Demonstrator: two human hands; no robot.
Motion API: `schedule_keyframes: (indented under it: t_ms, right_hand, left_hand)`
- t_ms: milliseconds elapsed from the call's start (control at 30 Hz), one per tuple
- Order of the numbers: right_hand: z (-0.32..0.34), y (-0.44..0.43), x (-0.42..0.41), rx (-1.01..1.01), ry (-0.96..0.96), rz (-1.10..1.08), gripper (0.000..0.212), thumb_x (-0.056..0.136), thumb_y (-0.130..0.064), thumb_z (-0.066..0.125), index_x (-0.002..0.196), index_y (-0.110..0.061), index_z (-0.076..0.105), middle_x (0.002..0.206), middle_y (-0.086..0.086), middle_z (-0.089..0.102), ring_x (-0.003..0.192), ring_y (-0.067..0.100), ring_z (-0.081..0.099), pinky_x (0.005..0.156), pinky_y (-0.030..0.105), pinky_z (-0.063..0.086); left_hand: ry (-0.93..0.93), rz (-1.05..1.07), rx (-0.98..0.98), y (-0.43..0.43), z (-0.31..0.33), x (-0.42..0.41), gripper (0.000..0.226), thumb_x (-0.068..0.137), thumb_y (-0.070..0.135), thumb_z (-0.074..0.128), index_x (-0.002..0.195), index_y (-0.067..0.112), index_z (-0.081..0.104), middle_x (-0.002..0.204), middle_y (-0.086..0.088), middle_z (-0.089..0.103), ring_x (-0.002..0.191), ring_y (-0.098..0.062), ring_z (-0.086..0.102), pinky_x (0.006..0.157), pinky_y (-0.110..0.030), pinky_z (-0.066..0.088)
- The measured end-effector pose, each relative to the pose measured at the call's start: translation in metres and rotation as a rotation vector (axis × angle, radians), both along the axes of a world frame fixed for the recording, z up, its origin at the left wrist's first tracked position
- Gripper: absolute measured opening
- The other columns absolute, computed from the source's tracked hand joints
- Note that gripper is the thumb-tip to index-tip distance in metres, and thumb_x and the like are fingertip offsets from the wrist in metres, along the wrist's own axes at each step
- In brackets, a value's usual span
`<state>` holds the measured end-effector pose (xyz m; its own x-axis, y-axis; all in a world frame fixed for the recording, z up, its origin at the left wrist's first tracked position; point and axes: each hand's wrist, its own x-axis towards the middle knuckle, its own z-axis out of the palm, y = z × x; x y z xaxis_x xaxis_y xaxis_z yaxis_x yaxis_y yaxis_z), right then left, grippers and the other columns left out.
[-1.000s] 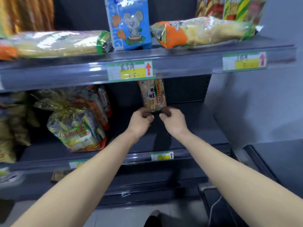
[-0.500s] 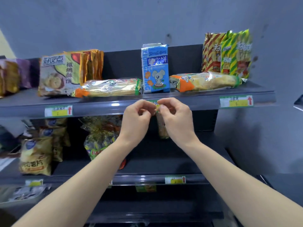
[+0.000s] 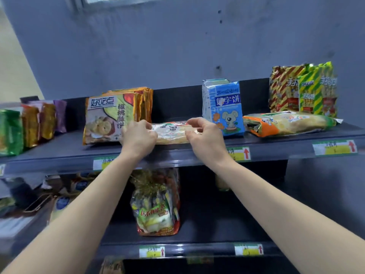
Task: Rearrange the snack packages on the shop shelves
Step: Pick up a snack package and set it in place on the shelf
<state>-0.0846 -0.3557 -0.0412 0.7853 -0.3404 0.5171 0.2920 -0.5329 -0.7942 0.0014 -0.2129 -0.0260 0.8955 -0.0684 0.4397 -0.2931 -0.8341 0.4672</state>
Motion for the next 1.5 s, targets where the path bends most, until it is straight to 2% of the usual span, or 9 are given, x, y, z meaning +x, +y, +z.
schedule_keyframes:
  t_ms: [233, 433, 567, 733, 900, 1067, 1267, 1367, 1500]
  right_hand:
    - [-0.005, 0.024, 0.029, -0.26, 0.296, -0.269, 0.043, 0.088, -0.031, 0.052, 0.129, -0.02, 0.049, 0.139, 0.005, 0.044, 0.127, 0.032, 0.031, 0.103, 0.045, 0.026]
    - [-0.008, 0.038, 0.038, -0.267, 0.278, -0.311, 0.036, 0.087, -0.032, 0.053, 0.12, -0.018, 0.055, 0.133, 0.006, 0.048, 0.122, 0.032, 0.032, 0.099, 0.043, 0.025]
    - [-0.007, 0.042, 0.043, -0.218, 0.233, -0.318, 0.034, 0.086, -0.029, 0.054, 0.118, -0.018, 0.055, 0.134, 0.004, 0.046, 0.123, 0.031, 0.033, 0.102, 0.041, 0.026]
    - [-0.005, 0.043, 0.048, -0.155, 0.14, -0.276, 0.051, 0.089, -0.03, 0.057, 0.138, -0.018, 0.044, 0.135, 0.006, 0.042, 0.13, 0.028, 0.03, 0.113, 0.04, 0.023]
    - [-0.005, 0.046, 0.047, 0.027, -0.005, -0.299, 0.043, 0.085, -0.037, 0.066, 0.123, -0.021, 0.053, 0.107, 0.0, 0.032, 0.106, 0.019, 0.036, 0.092, 0.023, 0.028]
    - [-0.001, 0.059, 0.043, 0.412, -0.002, -0.026, 0.056, 0.089, -0.033, 0.061, 0.137, -0.017, 0.038, 0.12, 0.006, 0.057, 0.102, 0.028, 0.062, 0.088, 0.043, 0.053]
    - [0.018, 0.076, 0.029, 0.977, 0.065, 0.323, 0.077, 0.083, -0.025, 0.071, 0.14, -0.03, 0.02, 0.106, 0.003, 0.054, 0.091, 0.025, 0.064, 0.062, 0.03, 0.06]
    - [0.021, 0.08, 0.016, 1.166, 0.081, 0.386, 0.091, 0.077, -0.011, 0.076, 0.143, -0.025, 0.014, 0.118, 0.014, 0.056, 0.093, 0.029, 0.066, 0.07, 0.038, 0.06]
    - [0.014, 0.08, -0.005, 1.233, 0.094, 0.392, 0.109, 0.074, -0.002, 0.076, 0.148, -0.025, -0.001, 0.13, 0.016, 0.052, 0.098, 0.03, 0.065, 0.083, 0.049, 0.055]
  left_hand:
    - [0.119, -0.042, -0.038, 0.011, 0.003, 0.019, 0.058, 0.089, 0.045, 0.055, 0.129, 0.005, 0.043, 0.127, -0.014, 0.055, 0.116, -0.033, 0.051, 0.09, -0.039, 0.042]
    - [0.028, -0.196, -0.493, 0.018, 0.013, 0.021, 0.038, 0.081, 0.021, 0.068, 0.116, 0.012, 0.056, 0.103, -0.004, 0.06, 0.094, -0.023, 0.06, 0.087, -0.039, 0.052]
    - [-0.109, -0.274, -0.613, 0.018, 0.024, 0.02, 0.031, 0.079, 0.013, 0.065, 0.109, 0.014, 0.059, 0.101, -0.005, 0.063, 0.088, -0.019, 0.061, 0.074, -0.031, 0.052]
    - [-0.256, -0.37, -0.676, 0.016, 0.035, 0.018, 0.026, 0.08, 0.008, 0.063, 0.104, 0.015, 0.063, 0.109, -0.007, 0.063, 0.094, -0.017, 0.061, 0.083, -0.031, 0.053]
    - [-0.331, -0.38, -0.788, 0.018, 0.034, 0.007, 0.028, 0.084, 0.002, 0.054, 0.107, 0.016, 0.061, 0.11, -0.01, 0.061, 0.09, -0.02, 0.062, 0.08, -0.033, 0.055]
    - [-0.372, -0.362, -0.862, 0.027, 0.028, -0.017, 0.036, 0.085, -0.003, 0.049, 0.106, 0.026, 0.056, 0.108, -0.01, 0.059, 0.09, -0.028, 0.062, 0.079, -0.046, 0.054]
    - [-0.347, -0.253, -0.954, 0.037, 0.018, -0.052, 0.05, 0.081, -0.005, 0.049, 0.122, 0.023, 0.047, 0.102, -0.005, 0.053, 0.084, -0.013, 0.054, 0.072, -0.023, 0.049]
    - [-0.312, -0.25, -0.989, 0.038, 0.012, -0.078, 0.057, 0.079, -0.005, 0.052, 0.122, 0.031, 0.043, 0.104, -0.002, 0.051, 0.082, -0.01, 0.056, 0.069, -0.021, 0.05]
    - [-0.272, -0.207, -0.932, 0.042, -0.001, -0.113, 0.061, 0.072, 0.004, 0.055, 0.123, 0.035, 0.04, 0.121, -0.012, 0.048, 0.095, -0.017, 0.057, 0.084, -0.034, 0.054]
